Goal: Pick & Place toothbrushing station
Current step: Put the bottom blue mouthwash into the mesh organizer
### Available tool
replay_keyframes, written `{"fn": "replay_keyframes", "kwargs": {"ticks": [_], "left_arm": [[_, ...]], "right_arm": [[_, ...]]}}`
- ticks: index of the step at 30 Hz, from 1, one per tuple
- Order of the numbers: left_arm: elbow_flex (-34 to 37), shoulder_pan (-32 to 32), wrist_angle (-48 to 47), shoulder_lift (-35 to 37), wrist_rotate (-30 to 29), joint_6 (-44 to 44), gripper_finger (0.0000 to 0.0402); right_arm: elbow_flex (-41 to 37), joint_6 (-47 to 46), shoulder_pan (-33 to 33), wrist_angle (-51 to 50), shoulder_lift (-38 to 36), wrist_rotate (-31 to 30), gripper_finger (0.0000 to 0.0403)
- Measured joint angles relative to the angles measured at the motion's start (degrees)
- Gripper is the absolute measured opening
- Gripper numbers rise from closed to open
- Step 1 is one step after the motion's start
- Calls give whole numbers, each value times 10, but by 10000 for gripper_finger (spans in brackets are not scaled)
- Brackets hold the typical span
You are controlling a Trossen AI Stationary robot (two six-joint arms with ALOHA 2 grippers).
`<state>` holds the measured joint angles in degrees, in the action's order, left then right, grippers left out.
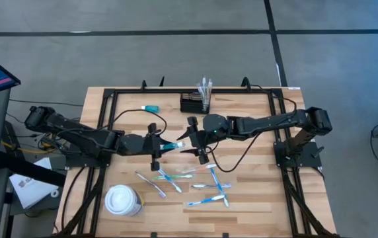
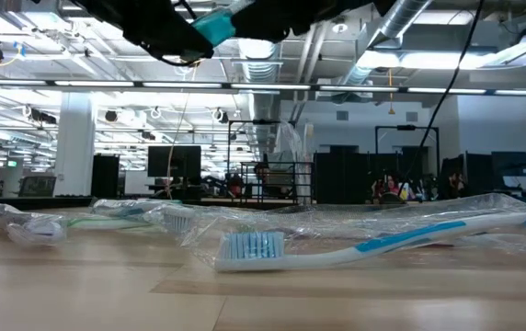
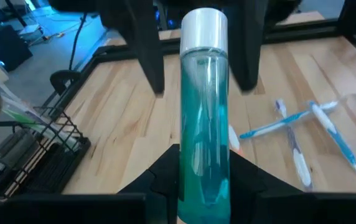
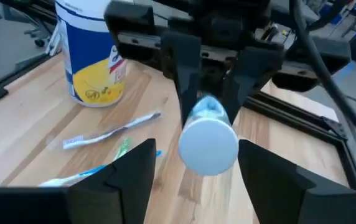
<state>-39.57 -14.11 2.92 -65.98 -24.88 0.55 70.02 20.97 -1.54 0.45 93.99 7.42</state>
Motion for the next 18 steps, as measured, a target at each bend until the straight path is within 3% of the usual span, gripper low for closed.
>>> {"fn": "replay_keyframes", "kwargs": {"ticks": [18], "left_arm": [[0,20,66,-40,14,-8,70]], "right_arm": [[1,1,0,28,-1,0,204]]}}
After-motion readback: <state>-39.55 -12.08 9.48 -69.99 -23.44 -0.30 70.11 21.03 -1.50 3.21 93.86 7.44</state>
